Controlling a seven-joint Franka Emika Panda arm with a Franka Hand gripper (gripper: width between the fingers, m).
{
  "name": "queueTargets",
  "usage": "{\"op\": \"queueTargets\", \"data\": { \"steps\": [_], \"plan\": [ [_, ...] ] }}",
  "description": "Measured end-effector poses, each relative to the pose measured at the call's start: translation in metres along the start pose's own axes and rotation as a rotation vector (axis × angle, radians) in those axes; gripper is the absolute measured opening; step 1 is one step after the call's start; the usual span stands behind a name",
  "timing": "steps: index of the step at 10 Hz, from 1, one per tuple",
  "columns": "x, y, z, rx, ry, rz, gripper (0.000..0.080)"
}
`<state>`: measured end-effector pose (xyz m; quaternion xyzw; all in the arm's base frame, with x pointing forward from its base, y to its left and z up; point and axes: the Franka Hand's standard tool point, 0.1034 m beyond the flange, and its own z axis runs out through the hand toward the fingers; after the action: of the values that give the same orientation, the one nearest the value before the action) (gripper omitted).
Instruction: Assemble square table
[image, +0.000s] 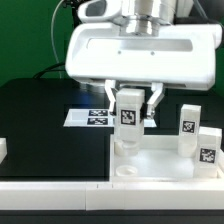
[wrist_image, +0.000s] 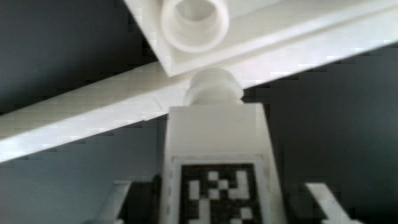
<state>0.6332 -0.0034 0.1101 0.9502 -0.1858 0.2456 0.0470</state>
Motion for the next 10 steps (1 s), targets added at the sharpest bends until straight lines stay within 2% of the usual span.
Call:
{"op": "queueTargets", "data": {
  "steps": [2, 4, 7, 10],
  "plan": [
    [-0.001, 0.000, 0.001, -0.001, -0.001, 0.001, 0.0281],
    [-0.013, -0.006, 0.006, -0.005, -0.001, -0.016, 0.0281],
    [-0.025, -0.001, 0.017, -0.021, 0.001, -0.034, 0.0281],
    [-0.029, 0.000, 0.023, -0.029, 0.002, -0.046, 0.0281]
  ]
}}
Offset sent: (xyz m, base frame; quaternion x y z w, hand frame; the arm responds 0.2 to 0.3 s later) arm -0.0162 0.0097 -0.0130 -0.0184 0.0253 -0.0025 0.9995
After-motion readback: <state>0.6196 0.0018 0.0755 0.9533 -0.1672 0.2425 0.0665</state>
